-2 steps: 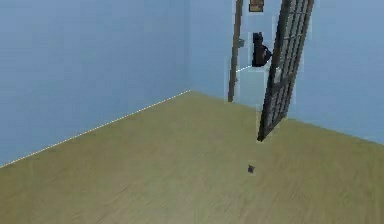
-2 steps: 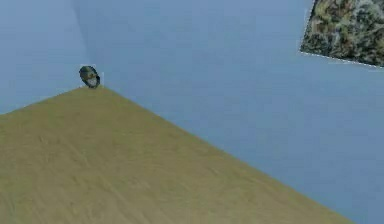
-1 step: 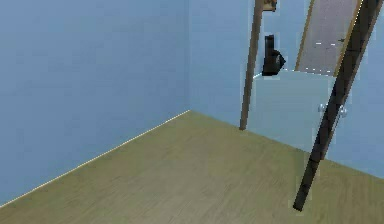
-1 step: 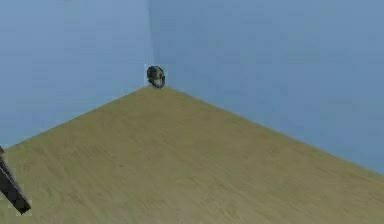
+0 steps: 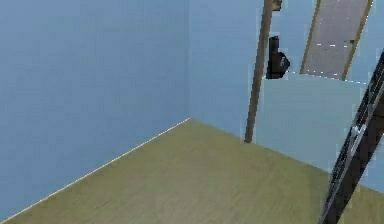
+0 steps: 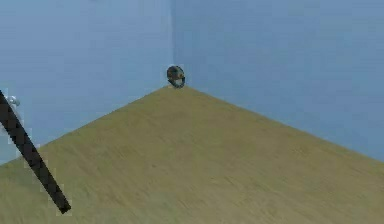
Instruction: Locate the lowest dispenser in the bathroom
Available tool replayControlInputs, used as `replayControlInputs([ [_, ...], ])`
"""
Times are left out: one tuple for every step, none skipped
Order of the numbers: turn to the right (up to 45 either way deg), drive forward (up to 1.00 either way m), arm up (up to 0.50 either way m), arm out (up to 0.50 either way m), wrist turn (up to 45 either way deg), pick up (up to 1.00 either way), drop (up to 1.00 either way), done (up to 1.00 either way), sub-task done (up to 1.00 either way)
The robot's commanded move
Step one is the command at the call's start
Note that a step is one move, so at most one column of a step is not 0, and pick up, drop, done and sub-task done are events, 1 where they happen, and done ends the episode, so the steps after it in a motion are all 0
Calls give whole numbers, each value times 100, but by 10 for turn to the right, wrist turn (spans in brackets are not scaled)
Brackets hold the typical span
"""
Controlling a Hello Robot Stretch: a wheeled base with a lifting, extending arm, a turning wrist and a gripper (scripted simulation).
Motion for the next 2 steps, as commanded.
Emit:
replayControlInputs([
  [270, 0, 0, 0, 0, 0, 0, 0, 0],
  [0, 40, 0, 0, 0, 0, 0, 0, 0],
])
